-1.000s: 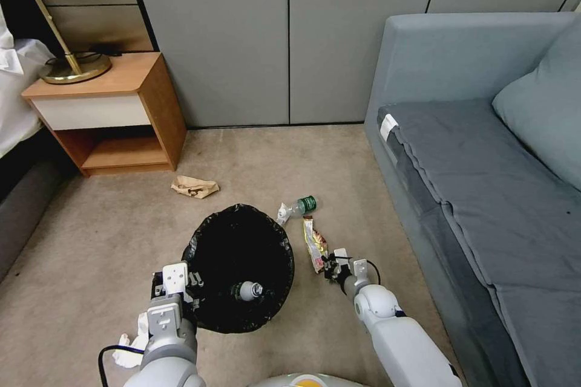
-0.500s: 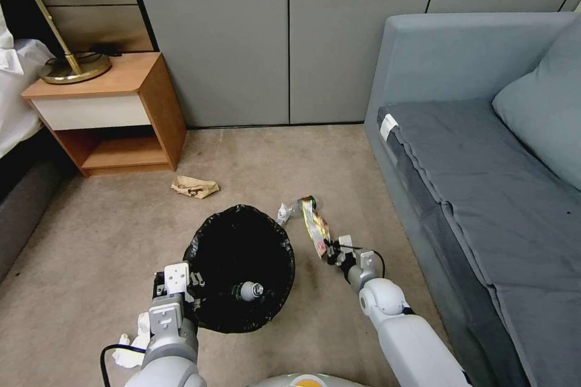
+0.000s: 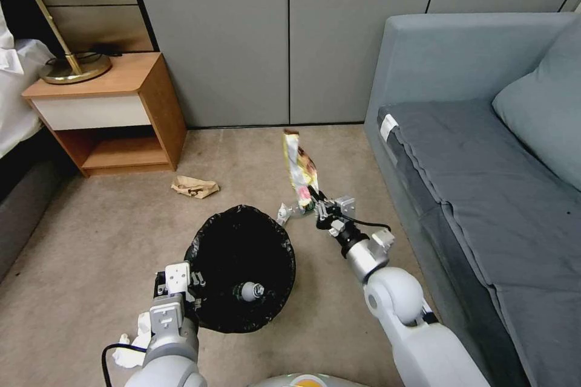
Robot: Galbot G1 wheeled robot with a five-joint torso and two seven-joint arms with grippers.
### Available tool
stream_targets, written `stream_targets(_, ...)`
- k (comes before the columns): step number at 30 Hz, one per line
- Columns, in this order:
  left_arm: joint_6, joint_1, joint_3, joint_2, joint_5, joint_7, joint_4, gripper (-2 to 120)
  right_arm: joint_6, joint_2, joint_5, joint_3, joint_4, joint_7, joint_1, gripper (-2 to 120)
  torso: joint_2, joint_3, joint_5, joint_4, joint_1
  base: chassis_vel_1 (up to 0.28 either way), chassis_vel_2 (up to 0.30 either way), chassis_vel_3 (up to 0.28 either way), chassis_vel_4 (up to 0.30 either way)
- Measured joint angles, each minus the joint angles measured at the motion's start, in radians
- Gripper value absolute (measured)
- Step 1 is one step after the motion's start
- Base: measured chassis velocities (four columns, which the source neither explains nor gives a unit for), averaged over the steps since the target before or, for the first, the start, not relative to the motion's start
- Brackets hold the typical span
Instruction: Pick up the trash bin, then pick up the garbage from the floor and place it into the trash bin.
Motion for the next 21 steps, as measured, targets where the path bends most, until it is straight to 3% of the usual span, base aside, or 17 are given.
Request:
stream_targets(5,0.000,-0.004,0.001,0.000,-0.001,0.001,0.004,1,0.040,-0.031,-0.055,-0.053,0.111,-0.064,-0.087,0,0.000,0.000,0.0000,0.0001,0.000,0.000,0.000,0.000,0.000)
stream_targets(21,0.000,-0.015,0.011,-0.001,-0.004,0.001,0.008,1,0.105,-0.060,-0.157,-0.100,0.061,-0.109,-0.185,0,0.000,0.000,0.0000,0.0001,0.000,0.000,0.000,0.000,0.000)
